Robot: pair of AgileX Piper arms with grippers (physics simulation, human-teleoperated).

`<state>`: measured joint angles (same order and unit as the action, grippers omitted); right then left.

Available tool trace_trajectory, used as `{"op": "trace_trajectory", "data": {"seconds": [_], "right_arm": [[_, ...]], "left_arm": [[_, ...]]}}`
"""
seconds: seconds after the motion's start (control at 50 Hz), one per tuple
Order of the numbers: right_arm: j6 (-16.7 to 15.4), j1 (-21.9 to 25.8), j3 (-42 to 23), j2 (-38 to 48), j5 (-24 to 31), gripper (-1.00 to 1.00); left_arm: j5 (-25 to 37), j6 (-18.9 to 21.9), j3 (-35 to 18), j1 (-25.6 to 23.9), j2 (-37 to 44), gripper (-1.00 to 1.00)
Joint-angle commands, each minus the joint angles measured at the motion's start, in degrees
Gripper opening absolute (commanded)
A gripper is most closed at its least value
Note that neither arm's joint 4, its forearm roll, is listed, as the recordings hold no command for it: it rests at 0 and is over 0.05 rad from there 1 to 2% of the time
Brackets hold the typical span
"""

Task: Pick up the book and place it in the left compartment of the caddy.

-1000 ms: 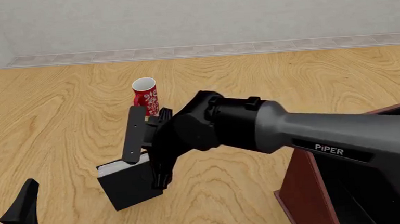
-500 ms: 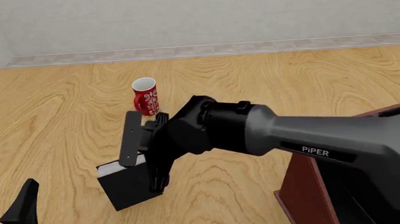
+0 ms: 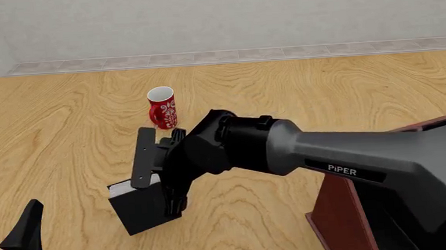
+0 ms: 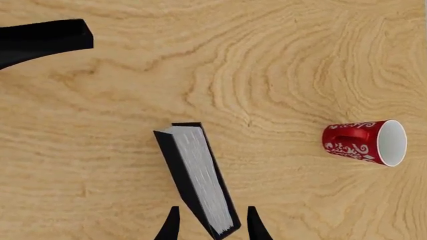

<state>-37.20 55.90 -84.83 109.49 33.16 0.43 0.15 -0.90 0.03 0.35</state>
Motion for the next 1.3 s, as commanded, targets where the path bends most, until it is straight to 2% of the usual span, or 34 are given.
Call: {"op": "trace_trajectory", "data": {"seconds": [0.02, 0.74, 0.76, 1.06, 1.3], "right_arm": [[-0.06, -0.01, 0.00, 0.32, -0.07, 1.00], [-0.33, -0.50, 0.32, 1.80, -0.35, 1.00], [-0.39, -0.39, 0.43, 1.72, -0.38, -1.00], [-0.26, -0.57, 0.84, 1.37, 0.05, -1.00], [-1.36, -1.05, 0.92, -1.53, 1.99, -1.00]], "left_arm": [[0.05, 0.00, 0.00, 0.00, -0.09, 1.00], [0.04, 0.01, 0.00, 0.00, -0.09, 1.00], [0.04, -0.01, 0.00, -0.01, -0.09, 1.00], [0.04, 0.02, 0.00, 0.00, -0.09, 1.00], [0.04, 0.02, 0.00, -0.01, -0.09, 1.00]]}}
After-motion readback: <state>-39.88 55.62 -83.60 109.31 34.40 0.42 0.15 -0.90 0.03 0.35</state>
